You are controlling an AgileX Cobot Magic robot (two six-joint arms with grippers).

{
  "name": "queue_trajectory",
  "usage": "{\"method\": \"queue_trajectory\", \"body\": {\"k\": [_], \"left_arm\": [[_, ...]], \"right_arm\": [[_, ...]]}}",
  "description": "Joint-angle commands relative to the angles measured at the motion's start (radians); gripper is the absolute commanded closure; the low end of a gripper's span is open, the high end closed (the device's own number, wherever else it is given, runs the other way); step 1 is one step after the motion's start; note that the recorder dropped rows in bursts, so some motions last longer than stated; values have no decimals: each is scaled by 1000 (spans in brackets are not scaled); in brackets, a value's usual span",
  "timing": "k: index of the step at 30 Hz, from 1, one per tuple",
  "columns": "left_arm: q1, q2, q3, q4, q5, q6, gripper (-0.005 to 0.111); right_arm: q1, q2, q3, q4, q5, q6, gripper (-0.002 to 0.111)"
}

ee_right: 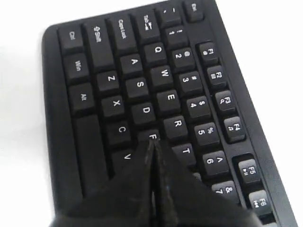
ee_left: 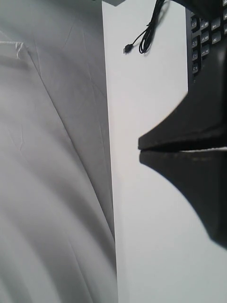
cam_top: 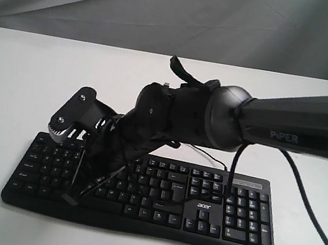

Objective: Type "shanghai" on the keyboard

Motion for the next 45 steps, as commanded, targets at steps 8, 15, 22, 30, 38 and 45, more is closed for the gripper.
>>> {"method": "queue_trajectory", "body": {"k": [8, 15, 22, 30, 38, 45], "left_arm": [[-6, -2, 2, 0, -6, -3, 107], [-6, -2, 2, 0, -6, -3, 107], [-6, -2, 2, 0, -6, -3, 107], [-6, -2, 2, 0, -6, -3, 107], [-6, -2, 2, 0, -6, -3, 107], [-6, -2, 2, 0, -6, -3, 107]], "right_arm": [[-2, 36, -6, 13, -62, -32, 108], [-2, 51, -6, 14, -80, -32, 108], [-2, 68, -6, 24, -77, -33, 108], [-2, 63, -6, 29, -66, -33, 108], [-4, -26, -4, -2, -13, -21, 108], [-39, -37, 33, -25, 23, 7, 108]]}}
